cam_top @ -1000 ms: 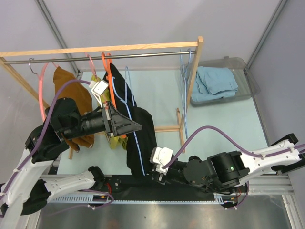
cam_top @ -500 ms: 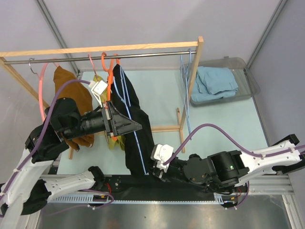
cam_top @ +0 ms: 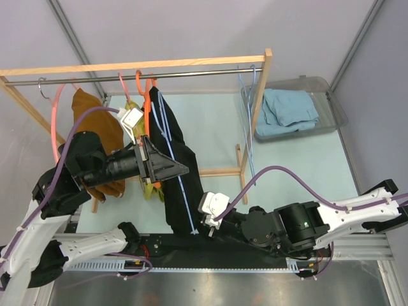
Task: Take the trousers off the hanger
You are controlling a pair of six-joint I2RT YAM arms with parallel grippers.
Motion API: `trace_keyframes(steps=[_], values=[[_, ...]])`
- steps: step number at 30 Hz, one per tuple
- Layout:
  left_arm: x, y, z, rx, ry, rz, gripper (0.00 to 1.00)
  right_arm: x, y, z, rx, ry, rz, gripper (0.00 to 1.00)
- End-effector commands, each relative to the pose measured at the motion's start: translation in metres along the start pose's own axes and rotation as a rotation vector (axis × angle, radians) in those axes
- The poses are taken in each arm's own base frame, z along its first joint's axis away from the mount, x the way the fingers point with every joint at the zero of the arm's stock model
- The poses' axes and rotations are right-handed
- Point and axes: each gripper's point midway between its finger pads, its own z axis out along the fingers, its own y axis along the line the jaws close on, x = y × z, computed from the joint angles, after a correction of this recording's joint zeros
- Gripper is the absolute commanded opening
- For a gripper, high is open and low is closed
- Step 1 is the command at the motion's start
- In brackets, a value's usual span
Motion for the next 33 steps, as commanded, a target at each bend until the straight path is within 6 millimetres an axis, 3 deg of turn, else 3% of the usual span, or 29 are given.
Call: trace_keyframes(steps=[1, 8, 18, 33], values=[[-0.015, -0.040, -0.018, 0.142, -0.067, 0.056, 0.00, -0.047, -0.019, -0.014, 0.081, -0.100, 0.035, 0.00], [-0.014, -0.011, -0.012, 0.024, -0.075, 0.098, 0.00, -0.090, -0.033, -0.046, 0.162, -0.186, 0.002, 0.00], [-0.004, 0.013, -0.008, -0.041, -0.056, 0.099, 0.00, -0.132, -0.044, -0.084, 0.193, -0.320, 0.024, 0.00], [0.011, 0.039, 0.000, -0.083, -0.025, 0.078, 0.01, -0.246, -0.078, -0.146, 0.245, -0.688, 0.054, 0.00]])
